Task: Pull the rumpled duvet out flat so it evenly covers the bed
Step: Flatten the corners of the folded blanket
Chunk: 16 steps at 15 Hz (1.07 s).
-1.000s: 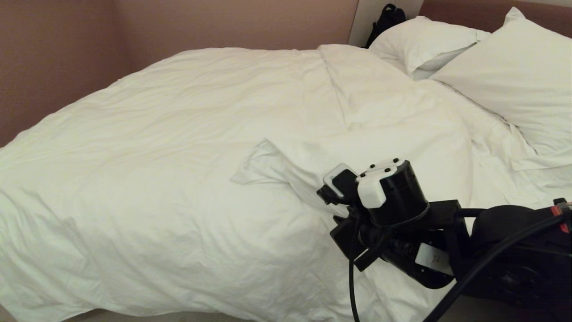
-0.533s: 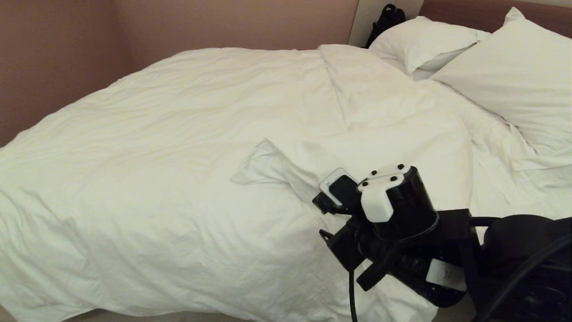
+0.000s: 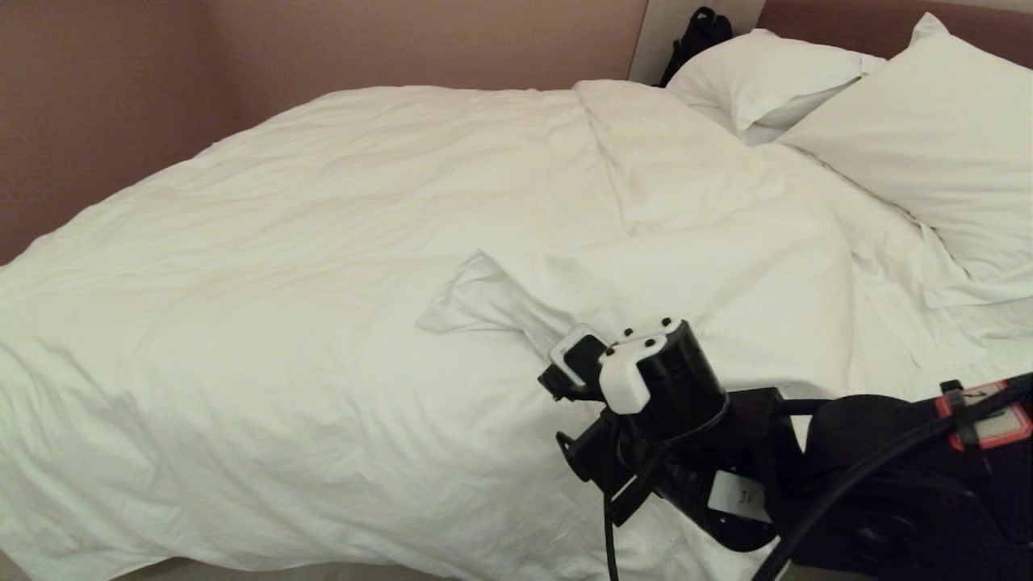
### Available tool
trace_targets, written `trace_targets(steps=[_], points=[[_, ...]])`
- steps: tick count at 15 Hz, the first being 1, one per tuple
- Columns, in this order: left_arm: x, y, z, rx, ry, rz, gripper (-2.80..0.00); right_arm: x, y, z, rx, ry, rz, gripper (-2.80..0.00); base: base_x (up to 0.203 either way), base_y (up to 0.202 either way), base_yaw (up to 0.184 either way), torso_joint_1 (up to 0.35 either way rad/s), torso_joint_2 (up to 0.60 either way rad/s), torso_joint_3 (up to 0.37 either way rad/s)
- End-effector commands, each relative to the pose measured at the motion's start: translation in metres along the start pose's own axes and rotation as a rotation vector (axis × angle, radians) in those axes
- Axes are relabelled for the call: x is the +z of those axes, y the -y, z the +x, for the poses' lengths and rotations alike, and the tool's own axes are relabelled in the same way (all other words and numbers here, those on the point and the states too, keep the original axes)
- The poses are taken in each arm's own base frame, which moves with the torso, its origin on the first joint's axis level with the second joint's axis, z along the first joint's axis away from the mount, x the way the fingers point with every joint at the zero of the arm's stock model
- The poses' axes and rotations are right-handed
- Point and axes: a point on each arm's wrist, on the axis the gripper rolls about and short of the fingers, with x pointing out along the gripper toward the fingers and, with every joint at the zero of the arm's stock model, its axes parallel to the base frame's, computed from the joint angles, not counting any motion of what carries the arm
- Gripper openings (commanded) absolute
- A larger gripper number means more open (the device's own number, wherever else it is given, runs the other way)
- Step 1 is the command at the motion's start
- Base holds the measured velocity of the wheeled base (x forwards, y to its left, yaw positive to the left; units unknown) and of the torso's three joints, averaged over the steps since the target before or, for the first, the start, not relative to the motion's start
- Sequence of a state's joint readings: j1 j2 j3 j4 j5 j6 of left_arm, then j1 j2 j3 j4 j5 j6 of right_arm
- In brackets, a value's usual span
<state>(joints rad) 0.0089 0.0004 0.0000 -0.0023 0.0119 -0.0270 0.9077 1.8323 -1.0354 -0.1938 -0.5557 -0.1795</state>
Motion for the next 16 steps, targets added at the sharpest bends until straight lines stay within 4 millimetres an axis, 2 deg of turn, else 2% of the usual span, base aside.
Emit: trace_targets(steps=[1,8,12,16], points=[[0.000,0.000,0.000,0.001,0.000,-0.001,-2.80,-0.003,-0.008,0.011,0.002,-0.026,-0.016,0.00,0.000,0.000,0.000,0.000,0.00,0.000],[0.000,0.000,0.000,0.001,0.001,-0.001,-2.80,-0.015,-0.018,0.030,-0.037,-0.088,-0.046,0.00,0.000,0.000,0.000,0.000,0.00,0.000],[0.000,0.000,0.000,0.001,0.001,-0.001,-2.80,-0.014,-0.022,0.035,-0.045,-0.058,-0.035,0.00,0.000,0.000,0.000,0.000,0.00,0.000],[0.000,0.000,0.000,0.001,0.001,-0.001,-2.80,-0.019,-0.027,0.048,-0.059,-0.073,-0.040,0.00,0.000,0.000,0.000,0.000,0.00,0.000]])
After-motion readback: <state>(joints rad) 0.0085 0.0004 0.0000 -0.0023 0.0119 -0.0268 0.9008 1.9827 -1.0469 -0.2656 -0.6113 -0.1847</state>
